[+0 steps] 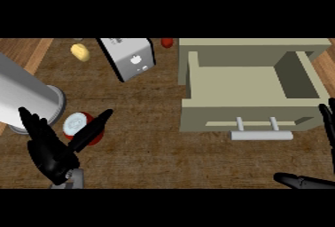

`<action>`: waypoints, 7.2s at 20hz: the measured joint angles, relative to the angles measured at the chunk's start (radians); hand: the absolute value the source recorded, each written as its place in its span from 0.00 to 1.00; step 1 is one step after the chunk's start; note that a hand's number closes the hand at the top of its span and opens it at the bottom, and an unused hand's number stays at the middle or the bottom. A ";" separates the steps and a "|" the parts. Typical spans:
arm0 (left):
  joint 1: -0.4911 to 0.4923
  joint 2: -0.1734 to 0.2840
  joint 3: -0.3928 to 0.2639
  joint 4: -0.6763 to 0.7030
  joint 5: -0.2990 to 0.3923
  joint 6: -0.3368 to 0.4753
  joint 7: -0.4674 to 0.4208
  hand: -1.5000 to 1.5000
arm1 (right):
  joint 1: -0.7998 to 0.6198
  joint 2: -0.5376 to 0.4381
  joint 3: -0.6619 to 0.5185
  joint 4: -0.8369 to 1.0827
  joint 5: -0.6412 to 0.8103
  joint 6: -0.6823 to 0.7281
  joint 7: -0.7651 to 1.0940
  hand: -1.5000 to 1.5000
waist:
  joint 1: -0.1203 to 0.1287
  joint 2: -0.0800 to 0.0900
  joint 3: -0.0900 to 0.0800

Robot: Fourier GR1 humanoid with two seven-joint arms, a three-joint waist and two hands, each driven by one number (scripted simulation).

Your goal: Pick up the can, place it into the drawer and close the drawer

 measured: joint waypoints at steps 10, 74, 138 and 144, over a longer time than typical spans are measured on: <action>0.027 -0.001 0.008 0.220 0.337 0.099 -0.363 0.00 | 0.001 -0.014 -0.053 -0.013 -0.033 0.029 0.005 0.00 | 0.001 0.000 -0.001; -0.611 0.103 0.136 1.371 0.860 -0.924 -1.150 1.00 | -0.024 0.016 -0.116 -0.139 0.014 0.079 0.109 0.00 | -0.016 0.002 0.000; -1.593 -0.002 -0.206 1.437 0.949 -0.381 -0.390 0.00 | -0.200 -0.066 -0.129 -0.118 0.017 0.063 0.202 0.00 | -0.098 0.024 0.004; -1.602 -0.002 -0.207 1.457 0.992 -0.357 -0.426 0.00 | -0.257 -0.122 -0.101 -0.088 0.089 0.088 0.170 0.00 | -0.098 0.031 0.004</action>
